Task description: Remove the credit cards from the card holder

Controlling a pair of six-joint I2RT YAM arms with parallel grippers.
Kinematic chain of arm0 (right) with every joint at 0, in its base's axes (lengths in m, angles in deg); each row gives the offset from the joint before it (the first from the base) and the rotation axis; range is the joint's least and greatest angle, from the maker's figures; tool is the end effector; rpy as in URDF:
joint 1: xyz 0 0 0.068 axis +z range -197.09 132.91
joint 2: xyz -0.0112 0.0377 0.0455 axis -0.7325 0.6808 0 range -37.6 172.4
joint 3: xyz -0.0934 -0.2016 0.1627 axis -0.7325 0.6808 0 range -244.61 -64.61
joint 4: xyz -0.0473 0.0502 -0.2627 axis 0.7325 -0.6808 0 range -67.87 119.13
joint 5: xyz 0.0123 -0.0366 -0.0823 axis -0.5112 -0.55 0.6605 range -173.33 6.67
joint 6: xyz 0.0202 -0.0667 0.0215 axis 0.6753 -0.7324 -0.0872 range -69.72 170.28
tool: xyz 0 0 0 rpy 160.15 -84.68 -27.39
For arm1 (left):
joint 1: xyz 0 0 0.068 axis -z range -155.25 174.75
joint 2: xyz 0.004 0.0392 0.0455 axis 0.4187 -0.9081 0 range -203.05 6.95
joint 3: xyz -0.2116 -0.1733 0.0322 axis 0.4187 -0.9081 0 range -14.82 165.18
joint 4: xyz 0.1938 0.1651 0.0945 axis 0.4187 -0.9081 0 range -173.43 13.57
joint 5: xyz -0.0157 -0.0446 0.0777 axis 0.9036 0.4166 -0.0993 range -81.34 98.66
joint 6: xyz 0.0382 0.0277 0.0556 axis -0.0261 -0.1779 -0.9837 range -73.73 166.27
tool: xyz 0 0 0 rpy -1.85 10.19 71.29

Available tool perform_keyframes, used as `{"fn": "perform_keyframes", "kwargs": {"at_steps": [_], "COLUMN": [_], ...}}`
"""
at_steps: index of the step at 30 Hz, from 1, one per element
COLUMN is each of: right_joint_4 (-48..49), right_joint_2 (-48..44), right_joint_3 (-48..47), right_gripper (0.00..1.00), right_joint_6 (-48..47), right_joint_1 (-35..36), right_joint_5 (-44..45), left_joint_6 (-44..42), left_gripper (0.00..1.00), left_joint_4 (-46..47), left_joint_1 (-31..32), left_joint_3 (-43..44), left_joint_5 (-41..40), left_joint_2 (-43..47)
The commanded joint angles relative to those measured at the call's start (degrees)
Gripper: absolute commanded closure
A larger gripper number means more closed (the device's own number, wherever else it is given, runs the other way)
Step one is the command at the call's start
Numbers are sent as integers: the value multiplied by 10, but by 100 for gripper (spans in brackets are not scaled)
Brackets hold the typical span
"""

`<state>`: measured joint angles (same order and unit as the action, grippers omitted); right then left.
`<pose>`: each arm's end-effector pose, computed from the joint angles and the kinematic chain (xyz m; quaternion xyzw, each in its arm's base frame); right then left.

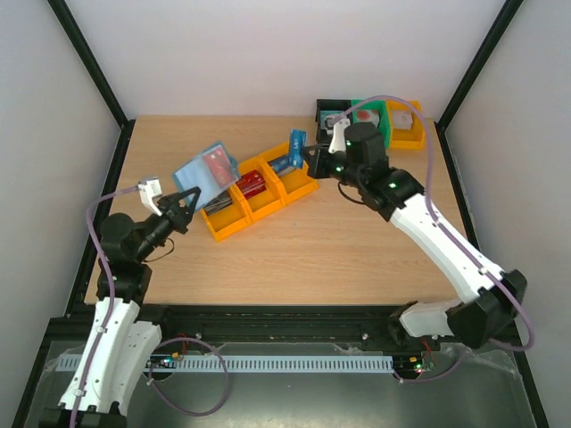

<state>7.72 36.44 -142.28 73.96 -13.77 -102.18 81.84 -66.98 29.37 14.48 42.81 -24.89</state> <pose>0.2593 0.1939 0.4058 -0.1632 0.7860 0.3937 0.4478 0.1717 -0.0480 0.3177 0.0426 0.6696 -0.4287 0.6050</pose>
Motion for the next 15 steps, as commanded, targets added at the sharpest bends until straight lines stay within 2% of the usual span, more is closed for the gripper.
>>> {"fn": "perform_keyframes", "kwargs": {"at_steps": [1, 8, 15], "right_joint_4": [99, 173, 208], "right_joint_2": [42, 120, 212], "right_joint_3": [17, 13, 1], "right_gripper": [98, 98, 98], "right_joint_6": [159, 295, 384], "right_joint_1": [-3, -4, -11], "right_joint_5": [82, 179, 179], "left_joint_6": [49, 56, 61], "left_gripper": [98, 98, 98], "left_joint_4": [-19, -64, -58], "left_joint_1": [-43, -91, -120], "left_joint_3": [-26, -72, -105], "left_joint_5": [-61, -83, -86], "left_joint_2": [20, 57, 66]}}
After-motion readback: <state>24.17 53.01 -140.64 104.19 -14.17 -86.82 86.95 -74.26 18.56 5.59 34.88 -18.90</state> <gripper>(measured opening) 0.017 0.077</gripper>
